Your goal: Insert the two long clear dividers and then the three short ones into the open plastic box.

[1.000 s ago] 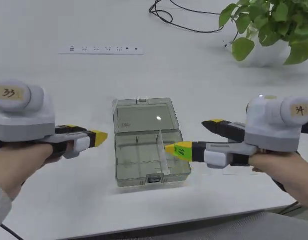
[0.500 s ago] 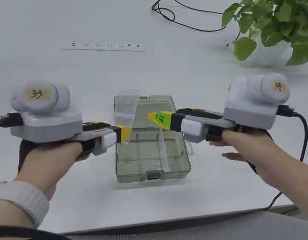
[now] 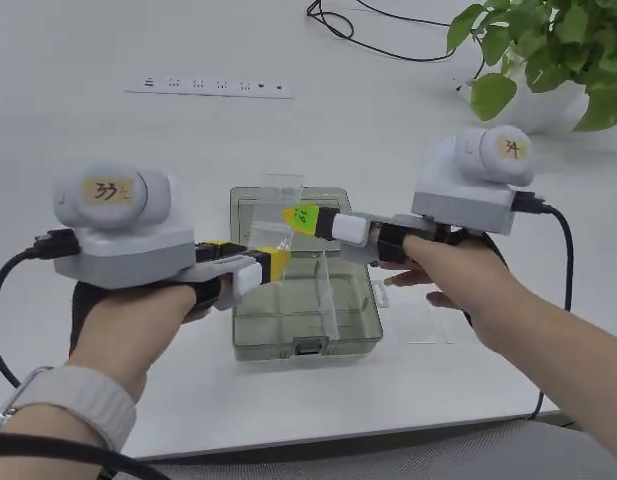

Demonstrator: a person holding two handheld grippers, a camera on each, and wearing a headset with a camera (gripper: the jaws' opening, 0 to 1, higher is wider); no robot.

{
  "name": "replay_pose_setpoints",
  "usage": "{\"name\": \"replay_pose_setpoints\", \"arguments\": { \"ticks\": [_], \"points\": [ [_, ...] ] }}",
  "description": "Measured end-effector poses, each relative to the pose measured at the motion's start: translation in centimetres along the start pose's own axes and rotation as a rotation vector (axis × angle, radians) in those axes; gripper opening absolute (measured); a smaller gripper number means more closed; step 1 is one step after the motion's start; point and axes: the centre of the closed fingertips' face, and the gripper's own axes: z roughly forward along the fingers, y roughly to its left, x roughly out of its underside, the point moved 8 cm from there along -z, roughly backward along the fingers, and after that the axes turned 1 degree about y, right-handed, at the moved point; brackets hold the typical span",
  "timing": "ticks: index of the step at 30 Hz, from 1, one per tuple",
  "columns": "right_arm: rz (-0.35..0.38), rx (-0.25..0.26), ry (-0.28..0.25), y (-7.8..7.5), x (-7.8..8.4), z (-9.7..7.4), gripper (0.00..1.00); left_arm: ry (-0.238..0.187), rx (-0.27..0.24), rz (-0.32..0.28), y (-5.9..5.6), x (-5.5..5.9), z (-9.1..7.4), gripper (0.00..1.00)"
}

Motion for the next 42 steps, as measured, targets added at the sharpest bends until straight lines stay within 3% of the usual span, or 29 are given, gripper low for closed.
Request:
{"name": "replay_pose_setpoints", "arguments": {
  "ticks": [3, 10, 21, 35, 42],
  "points": [
    [0.01, 0.026, 0.01, -0.3, -0.1, 0.2, 0.24, -0.001, 0.001, -0.003, 0.0, 0.0, 0.0, 0.3],
    [0.024, 0.025, 0.016, -0.3, -0.1, 0.4, 0.16, 0.0, 0.004, -0.004, 0.0, -0.1, 0.1, 0.3],
    [-0.003, 0.04, 0.032, 0.1, -0.1, 0.4, 0.07, 0.0, 0.022, -0.007, -1.1, 0.0, 0.8, 0.3],
    [-0.025, 0.057, 0.061, -0.1, -0.4, 0.5, 0.05, -0.017, 0.027, -0.058, -1.2, 0.3, 1.1, 0.3],
    [-0.021, 0.056, 0.093, -0.2, -0.5, 0.5, 0.05, -0.018, 0.03, -0.055, -1.0, 0.5, 1.2, 0.3]
  ]
}}
